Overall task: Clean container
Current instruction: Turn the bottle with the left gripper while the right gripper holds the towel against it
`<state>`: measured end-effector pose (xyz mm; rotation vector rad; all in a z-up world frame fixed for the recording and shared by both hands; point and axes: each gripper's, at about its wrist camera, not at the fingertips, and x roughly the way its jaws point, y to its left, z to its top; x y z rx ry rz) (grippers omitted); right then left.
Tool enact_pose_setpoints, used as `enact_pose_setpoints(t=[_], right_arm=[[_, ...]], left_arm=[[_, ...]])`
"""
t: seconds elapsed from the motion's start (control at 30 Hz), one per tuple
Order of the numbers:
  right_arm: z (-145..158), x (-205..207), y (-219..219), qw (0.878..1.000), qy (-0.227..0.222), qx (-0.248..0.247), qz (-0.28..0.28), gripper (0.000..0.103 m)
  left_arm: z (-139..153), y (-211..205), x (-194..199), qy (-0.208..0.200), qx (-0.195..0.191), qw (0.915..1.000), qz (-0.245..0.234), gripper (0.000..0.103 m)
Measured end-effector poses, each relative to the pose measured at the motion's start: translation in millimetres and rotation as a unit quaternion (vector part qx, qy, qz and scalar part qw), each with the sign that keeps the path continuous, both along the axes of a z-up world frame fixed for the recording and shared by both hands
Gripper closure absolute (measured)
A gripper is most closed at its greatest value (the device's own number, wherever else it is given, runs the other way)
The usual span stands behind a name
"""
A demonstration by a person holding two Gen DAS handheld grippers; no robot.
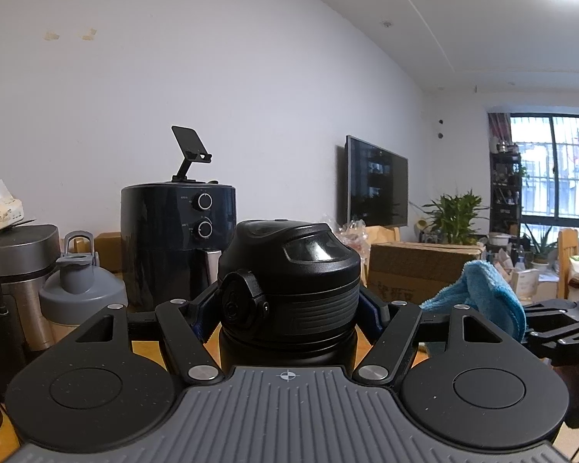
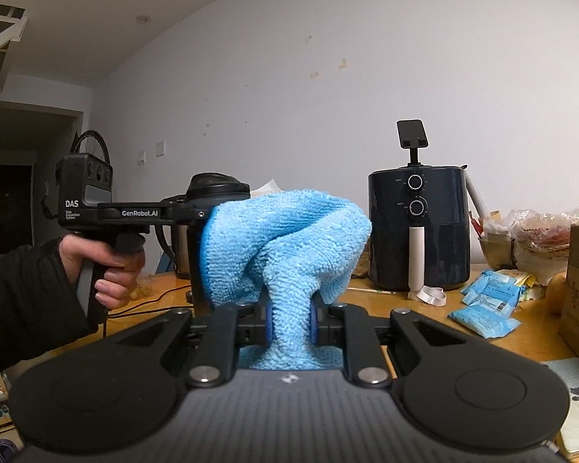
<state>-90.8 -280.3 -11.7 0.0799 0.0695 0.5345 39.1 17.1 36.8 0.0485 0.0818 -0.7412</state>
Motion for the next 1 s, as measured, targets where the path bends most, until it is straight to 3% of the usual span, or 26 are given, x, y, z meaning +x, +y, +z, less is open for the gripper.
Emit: enact_pose_setpoints(t=[0.07,0.13,0.17,0.23,0.43,0.67,1.0], right_arm=[[-0.4,0.7,0.2,1.0,0.0,-0.001,0.0,0.09],[-0.4,1.4,-0.1,1.0,0.001,-0.001,0.0,0.09],[-0.6,1.8,-0.3,1.0,0.002,0.0,0.001,0.09],[-1.4,2.4,-0.4,1.0,0.003,0.0,0.001,0.09],[-3.6,4.7,-0.4,1.0,0.006,0.003,0.002,0.09],[-4.4,5.8,0.7,1.0,0.008,0.003,0.002,0.089],[-6.5,6.6,0.5,1.0,0.011,0.003,0.003,0.089]], left_arm=[[0.3,0.7,-3.9,-0.018,-0.008,0.9998,0.006,0.029],[3.3,3.6,-6.3,-0.024,-0.03,0.9991,0.018,0.01],[5.5,6.3,-7.1,-0.022,-0.047,0.9984,0.022,0.008],[10.0,9.0,-7.7,-0.015,-0.064,0.9974,0.027,0.008],[16.4,-5.8,-16.9,-0.023,-0.043,0.995,0.088,0.007],[18.0,-27.0,-26.3,-0.022,-0.037,0.9912,0.125,0.007],[16.9,-47.5,-26.2,-0.002,-0.04,0.972,0.231,0.007]])
